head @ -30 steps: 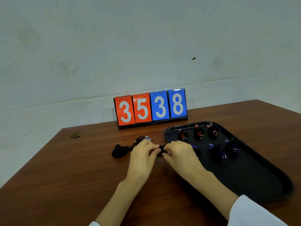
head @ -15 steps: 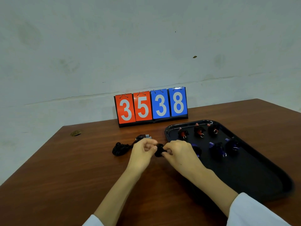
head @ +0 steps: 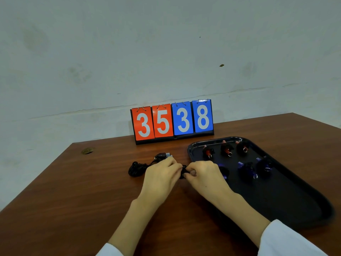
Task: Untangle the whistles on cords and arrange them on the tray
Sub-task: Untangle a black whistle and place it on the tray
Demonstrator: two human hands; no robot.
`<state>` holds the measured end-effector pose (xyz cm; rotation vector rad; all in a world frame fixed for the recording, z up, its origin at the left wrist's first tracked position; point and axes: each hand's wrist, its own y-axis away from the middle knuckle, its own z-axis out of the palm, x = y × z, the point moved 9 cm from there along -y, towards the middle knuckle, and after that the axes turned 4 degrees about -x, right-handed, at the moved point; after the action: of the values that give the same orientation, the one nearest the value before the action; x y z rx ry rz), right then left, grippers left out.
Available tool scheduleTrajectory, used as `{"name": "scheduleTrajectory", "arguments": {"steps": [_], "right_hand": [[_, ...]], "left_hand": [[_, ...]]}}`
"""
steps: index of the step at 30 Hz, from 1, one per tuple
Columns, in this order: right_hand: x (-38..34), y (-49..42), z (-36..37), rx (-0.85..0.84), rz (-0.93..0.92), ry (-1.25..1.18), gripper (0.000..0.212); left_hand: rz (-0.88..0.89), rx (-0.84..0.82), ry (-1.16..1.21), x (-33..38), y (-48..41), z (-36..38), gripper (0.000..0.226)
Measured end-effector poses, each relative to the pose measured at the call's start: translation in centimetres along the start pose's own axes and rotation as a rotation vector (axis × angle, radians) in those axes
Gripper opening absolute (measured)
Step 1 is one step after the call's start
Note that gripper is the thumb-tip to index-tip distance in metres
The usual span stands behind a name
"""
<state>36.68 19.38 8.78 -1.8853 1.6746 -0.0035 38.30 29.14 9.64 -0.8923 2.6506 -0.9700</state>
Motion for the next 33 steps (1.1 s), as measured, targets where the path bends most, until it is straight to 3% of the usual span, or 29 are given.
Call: {"name": "scheduleTrajectory", "arguments": {"steps": [2,6,12,15,18,22,26,28,33], "right_hand": [[-0.3,0.1,-0.1,0.007,-0.037,0.011,0.017],[-1.5,0.3,0.1,-0.015,-0.177,0.076,0.014],[-2.3,0.6,-0.3,-0.019,-0.233,0.080,0.010],[-1.9,0.4,-2.1,0.103,-0.168,0.054,0.011],[-1.5,0.6,-2.5,0.075,-0.108,0.065,0.014],[0.3,2.5,-4.1,0.096,0.045,-0.077,0.025],[0.6,5.1,-4.1,0.010,0.140,-0.224,0.051],[0.9,6.3,-4.3,0.028,0.159,-0.205,0.046],[4.6,9.6,-5.6,0.059,0.361,-0.157,0.051]], "left_hand": [[-0.057,0.023,0.043,-0.4,0.0,-0.1,0.007],[-0.350,0.070,0.322,-2.8,0.1,0.0,0.004],[-0.537,-0.046,0.666,-4.4,0.5,1.7,0.016],[-0.716,-0.024,1.101,-4.9,1.2,2.5,0.009],[-0.797,-0.020,1.407,-4.0,1.8,3.3,0.025],[-0.788,-0.040,1.462,-2.9,1.7,3.6,0.031],[-0.652,-0.241,1.386,0.2,1.5,4.6,0.032],[-0.582,-0.316,1.380,2.0,1.5,4.9,0.030],[-0.623,-0.217,1.258,1.2,1.4,4.5,0.017]]}}
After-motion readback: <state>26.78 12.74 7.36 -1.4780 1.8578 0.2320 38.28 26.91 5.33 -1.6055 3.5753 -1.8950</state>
